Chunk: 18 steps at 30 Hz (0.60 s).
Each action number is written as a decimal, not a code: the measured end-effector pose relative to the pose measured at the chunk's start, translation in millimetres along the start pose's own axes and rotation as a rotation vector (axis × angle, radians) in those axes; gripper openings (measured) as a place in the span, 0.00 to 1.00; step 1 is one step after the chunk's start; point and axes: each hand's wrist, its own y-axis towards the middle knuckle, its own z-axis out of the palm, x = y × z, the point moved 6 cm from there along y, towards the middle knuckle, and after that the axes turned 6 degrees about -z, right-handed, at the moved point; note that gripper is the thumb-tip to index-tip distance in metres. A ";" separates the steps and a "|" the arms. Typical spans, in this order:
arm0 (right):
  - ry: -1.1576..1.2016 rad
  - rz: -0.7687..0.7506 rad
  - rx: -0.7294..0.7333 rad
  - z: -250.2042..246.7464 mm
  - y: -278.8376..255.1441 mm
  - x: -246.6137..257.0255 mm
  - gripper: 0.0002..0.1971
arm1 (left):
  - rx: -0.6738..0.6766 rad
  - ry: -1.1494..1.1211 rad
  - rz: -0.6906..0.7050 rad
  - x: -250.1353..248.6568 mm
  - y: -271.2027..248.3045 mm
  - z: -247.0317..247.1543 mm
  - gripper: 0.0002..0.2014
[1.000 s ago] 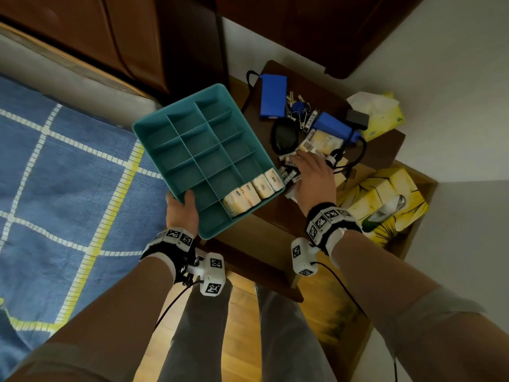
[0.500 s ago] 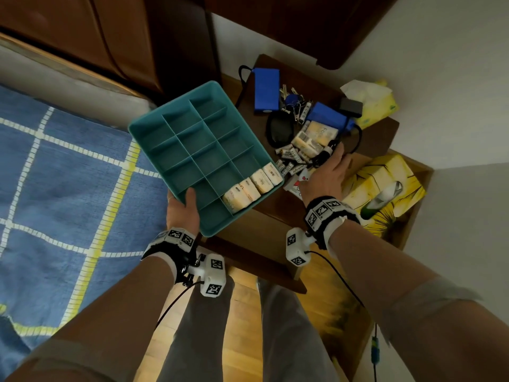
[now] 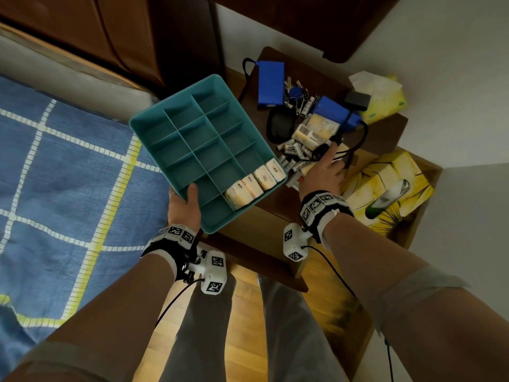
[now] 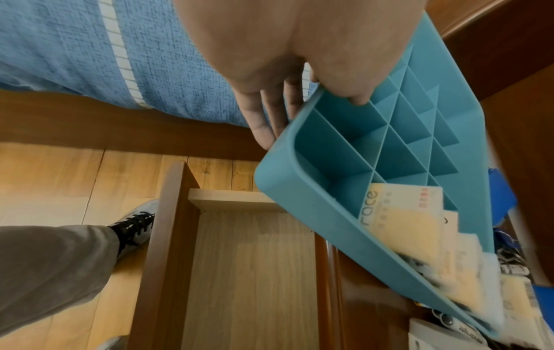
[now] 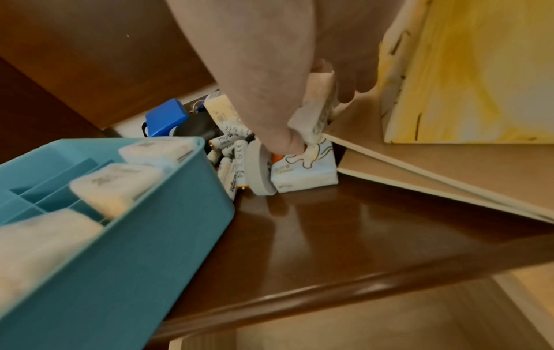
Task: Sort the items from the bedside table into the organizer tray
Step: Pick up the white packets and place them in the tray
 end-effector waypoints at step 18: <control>-0.243 -0.022 0.165 15.6 -16.4 -6.1 0.40 | 0.122 0.010 0.068 -6.3 1.9 -1.5 0.27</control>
